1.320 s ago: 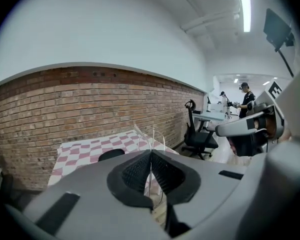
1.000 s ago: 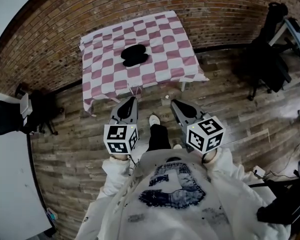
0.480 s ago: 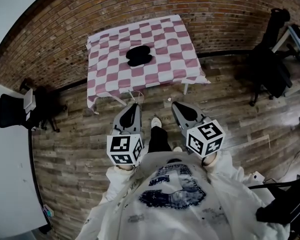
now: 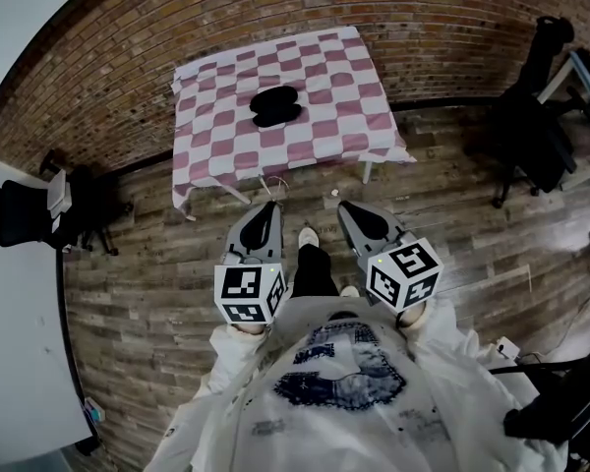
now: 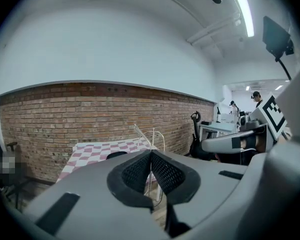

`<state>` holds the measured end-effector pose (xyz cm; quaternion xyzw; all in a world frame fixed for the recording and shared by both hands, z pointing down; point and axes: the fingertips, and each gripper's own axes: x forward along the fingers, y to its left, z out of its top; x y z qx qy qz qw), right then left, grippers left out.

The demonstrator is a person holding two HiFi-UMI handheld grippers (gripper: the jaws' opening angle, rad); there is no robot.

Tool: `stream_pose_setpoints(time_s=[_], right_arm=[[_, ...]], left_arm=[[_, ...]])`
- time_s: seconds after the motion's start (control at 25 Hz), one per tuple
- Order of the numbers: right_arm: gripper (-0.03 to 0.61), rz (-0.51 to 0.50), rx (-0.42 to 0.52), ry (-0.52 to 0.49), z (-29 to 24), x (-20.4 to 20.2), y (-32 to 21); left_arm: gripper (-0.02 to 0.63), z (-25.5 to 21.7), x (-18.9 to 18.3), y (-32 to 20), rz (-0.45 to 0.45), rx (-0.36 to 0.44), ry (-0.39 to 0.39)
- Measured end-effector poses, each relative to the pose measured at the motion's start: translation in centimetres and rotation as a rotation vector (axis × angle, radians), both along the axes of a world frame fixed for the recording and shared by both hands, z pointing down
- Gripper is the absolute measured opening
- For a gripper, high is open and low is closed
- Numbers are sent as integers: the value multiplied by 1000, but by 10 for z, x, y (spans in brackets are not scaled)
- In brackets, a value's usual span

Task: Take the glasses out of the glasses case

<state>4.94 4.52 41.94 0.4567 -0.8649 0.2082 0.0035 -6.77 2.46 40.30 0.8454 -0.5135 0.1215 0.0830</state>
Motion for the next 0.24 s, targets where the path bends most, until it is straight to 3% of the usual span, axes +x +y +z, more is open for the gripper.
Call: stream_pose_setpoints(time_s=[0.24], right_arm=[[14, -3, -3, 1, 3, -8, 0]], left_arm=[[17, 4, -9, 1, -8, -6, 6]])
